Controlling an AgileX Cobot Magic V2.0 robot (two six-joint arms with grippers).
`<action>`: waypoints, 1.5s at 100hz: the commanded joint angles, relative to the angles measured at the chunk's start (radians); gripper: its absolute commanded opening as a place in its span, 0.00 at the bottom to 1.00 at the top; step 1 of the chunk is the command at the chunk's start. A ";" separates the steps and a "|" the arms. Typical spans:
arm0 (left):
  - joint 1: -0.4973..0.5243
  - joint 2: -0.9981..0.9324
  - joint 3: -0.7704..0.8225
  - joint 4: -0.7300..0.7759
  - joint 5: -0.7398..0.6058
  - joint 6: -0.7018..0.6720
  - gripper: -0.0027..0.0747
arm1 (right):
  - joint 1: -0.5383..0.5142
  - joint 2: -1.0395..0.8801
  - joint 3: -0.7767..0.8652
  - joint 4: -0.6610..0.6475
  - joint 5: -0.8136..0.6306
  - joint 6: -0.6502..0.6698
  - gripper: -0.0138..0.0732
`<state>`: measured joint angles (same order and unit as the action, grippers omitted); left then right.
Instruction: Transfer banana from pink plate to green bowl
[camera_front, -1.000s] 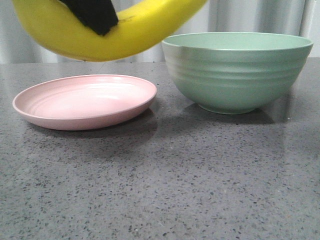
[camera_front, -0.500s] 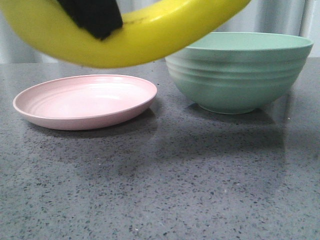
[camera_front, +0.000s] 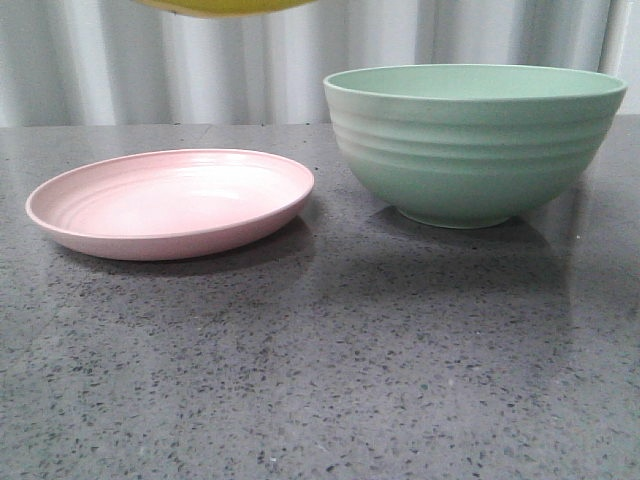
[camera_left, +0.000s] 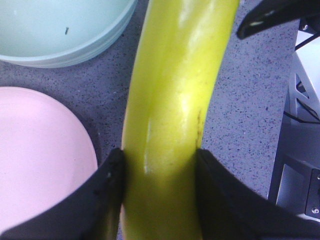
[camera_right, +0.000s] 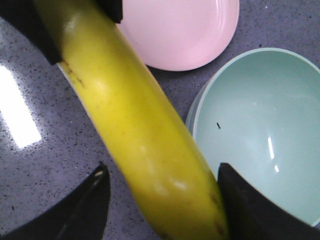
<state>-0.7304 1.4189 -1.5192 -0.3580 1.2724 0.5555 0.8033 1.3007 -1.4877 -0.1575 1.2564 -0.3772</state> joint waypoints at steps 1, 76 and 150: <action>-0.007 -0.036 -0.035 -0.041 0.004 0.002 0.01 | 0.004 -0.009 -0.033 -0.027 0.044 -0.012 0.59; -0.007 -0.036 -0.035 -0.057 0.004 -0.007 0.14 | 0.004 0.053 -0.033 -0.056 0.044 -0.009 0.07; -0.007 -0.087 0.104 -0.035 0.002 -0.057 0.69 | 0.002 0.023 0.135 0.039 0.044 0.029 0.07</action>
<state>-0.7304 1.3770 -1.4259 -0.3535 1.2548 0.5083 0.8114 1.3692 -1.3473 -0.1192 1.2598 -0.3684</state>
